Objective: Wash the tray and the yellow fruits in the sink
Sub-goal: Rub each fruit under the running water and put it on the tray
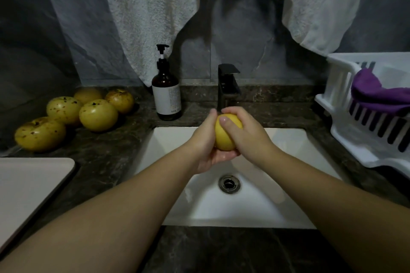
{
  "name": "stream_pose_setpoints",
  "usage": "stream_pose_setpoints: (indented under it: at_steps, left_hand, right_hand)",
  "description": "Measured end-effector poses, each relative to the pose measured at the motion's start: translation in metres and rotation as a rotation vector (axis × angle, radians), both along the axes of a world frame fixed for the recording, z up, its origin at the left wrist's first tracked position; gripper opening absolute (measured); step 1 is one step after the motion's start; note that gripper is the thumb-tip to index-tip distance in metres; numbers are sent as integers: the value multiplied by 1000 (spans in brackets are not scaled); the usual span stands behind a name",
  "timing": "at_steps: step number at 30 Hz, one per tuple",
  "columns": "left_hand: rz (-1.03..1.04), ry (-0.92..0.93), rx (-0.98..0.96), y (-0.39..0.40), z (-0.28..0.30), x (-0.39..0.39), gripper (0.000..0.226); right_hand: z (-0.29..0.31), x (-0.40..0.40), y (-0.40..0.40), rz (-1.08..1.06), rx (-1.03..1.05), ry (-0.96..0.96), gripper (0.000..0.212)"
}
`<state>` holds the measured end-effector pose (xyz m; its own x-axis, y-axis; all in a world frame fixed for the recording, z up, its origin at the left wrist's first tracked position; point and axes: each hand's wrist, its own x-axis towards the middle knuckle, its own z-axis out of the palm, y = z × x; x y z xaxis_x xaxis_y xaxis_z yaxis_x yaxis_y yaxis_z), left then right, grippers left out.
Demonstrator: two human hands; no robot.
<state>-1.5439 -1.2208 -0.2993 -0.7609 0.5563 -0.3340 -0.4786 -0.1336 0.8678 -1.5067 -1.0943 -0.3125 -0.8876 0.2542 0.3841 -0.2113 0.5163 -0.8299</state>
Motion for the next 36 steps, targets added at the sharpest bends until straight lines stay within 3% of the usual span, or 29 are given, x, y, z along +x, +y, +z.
stream_pose_setpoints:
  at_steps: [4,9,13,18,23,27,32,36]
  left_hand:
    - [-74,95,-4,0,-4,0,43]
    - [-31,92,-104,2,-7,-7,72]
    - [-2,187,-46,4,-12,-6,63]
    - [-21,232,-107,4,-9,-9,75]
    - [79,348,-129,5,-13,-8,51]
    - [82,269,-167,1,-4,-12,53]
    - [78,392,-140,3,-11,-9,36]
    - [45,290,-152,5,-8,-10,43]
  right_hand:
    - [1,-7,0,-80,-291,-185,30]
    - [0,-1,2,-55,-98,-86,42]
    - [4,-9,0,-107,-257,-220,43]
    - [1,0,0,-89,-96,-70,33]
    - [0,-8,-2,-116,-249,-174,38]
    - [-5,1,-3,-48,0,-80,38]
    - [6,-10,-3,-105,-307,-259,43]
    - [-2,2,1,-46,7,-119,34]
